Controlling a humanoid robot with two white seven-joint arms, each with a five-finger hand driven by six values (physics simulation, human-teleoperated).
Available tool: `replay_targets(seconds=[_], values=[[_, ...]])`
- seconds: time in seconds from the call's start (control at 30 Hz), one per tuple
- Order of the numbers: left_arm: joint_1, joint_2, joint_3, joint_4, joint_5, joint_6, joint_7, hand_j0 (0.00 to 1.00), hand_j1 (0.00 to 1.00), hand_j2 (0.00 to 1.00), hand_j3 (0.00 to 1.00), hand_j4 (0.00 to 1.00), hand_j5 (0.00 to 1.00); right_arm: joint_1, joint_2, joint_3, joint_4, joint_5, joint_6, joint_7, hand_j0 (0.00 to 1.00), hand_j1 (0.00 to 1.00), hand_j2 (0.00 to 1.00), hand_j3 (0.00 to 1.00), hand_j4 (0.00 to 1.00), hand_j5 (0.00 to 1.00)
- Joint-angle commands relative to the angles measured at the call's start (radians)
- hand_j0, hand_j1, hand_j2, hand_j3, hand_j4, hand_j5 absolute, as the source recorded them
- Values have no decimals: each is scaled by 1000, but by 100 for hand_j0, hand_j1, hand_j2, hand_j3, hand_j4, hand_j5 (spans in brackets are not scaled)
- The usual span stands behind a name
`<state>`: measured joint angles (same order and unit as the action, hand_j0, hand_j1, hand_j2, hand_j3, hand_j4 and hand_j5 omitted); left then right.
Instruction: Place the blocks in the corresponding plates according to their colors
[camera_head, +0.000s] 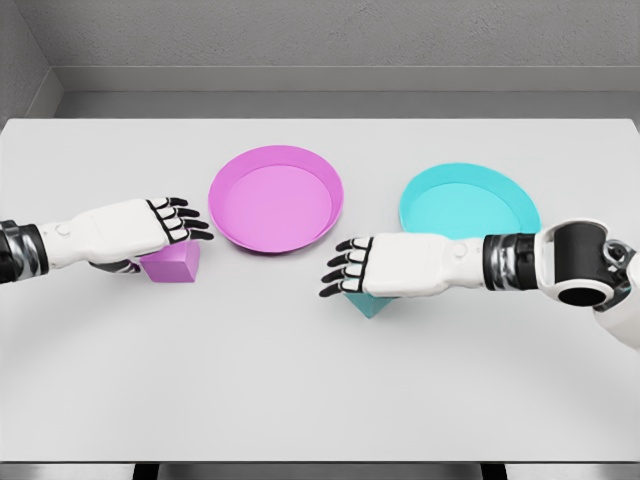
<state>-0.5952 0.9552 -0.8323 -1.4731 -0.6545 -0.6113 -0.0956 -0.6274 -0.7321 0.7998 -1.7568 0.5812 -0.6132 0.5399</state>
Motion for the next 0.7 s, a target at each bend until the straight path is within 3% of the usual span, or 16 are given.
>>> replay_targets(seconds=[0.0, 0.37, 0.53, 0.67], values=[[-2, -10, 1, 0, 6, 0, 1, 100, 100, 100, 100, 100, 100, 0, 0, 1, 2, 18, 2, 9, 100, 100, 100, 100, 100, 100], [0, -19, -1, -1, -16, 0, 1, 100, 100, 100, 100, 100, 100, -3, 11, -5, 19, 62, 2, 9, 100, 100, 100, 100, 100, 100], [0, -16, -8, -1, -39, 0, 1, 86, 86, 86, 86, 86, 86, -2, 14, -2, 20, 63, 2, 11, 100, 100, 100, 100, 100, 100], [2, -15, -14, -1, -43, 0, 1, 83, 83, 83, 83, 83, 83, 0, 19, -1, 28, 68, 2, 11, 100, 100, 100, 100, 100, 100]])
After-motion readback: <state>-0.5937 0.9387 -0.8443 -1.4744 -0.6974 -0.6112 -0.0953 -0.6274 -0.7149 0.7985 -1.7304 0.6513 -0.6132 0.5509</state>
